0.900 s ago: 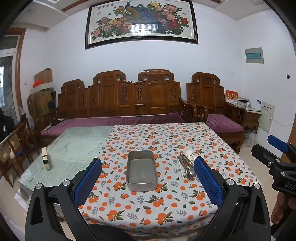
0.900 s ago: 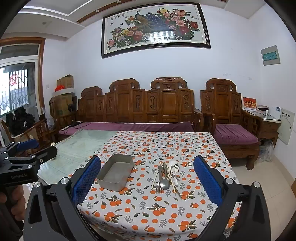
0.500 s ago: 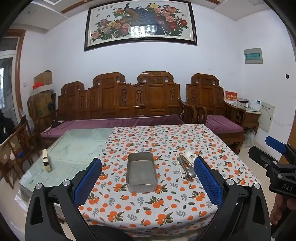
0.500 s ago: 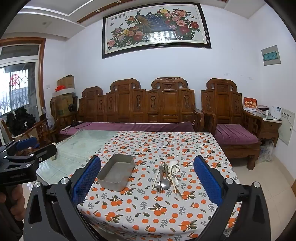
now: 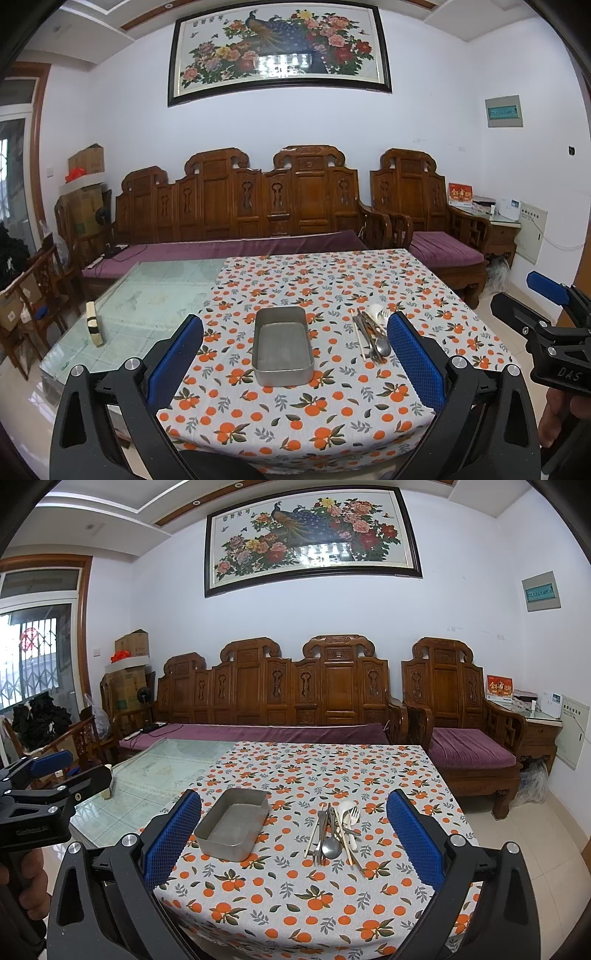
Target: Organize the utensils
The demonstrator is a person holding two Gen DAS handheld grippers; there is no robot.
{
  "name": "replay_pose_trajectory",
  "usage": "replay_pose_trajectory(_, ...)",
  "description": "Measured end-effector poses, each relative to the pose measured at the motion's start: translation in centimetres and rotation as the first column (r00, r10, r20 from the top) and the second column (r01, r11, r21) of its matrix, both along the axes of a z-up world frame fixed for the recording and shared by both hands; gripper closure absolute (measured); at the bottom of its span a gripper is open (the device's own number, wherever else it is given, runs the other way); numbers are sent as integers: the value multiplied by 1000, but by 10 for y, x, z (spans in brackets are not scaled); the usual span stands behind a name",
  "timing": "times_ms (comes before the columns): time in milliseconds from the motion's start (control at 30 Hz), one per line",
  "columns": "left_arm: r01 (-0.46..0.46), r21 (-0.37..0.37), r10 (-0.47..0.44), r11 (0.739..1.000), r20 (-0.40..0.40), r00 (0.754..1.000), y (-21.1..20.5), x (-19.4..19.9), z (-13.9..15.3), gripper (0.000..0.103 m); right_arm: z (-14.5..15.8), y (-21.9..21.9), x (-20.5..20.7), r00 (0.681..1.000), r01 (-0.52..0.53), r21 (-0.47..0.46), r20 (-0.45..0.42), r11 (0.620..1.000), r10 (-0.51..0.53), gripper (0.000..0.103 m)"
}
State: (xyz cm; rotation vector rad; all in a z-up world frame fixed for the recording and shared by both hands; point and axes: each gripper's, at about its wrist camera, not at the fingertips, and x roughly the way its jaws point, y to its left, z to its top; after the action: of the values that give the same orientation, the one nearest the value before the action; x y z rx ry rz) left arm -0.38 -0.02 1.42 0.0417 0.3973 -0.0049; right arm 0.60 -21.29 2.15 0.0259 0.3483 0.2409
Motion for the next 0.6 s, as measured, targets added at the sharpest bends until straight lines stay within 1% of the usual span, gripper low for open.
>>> replay_pose_trajectory(600,2,5,-2,1000,13,1000,-1,-3,3,6,1,1,-1,1000,0,0,2,1000,0,2)
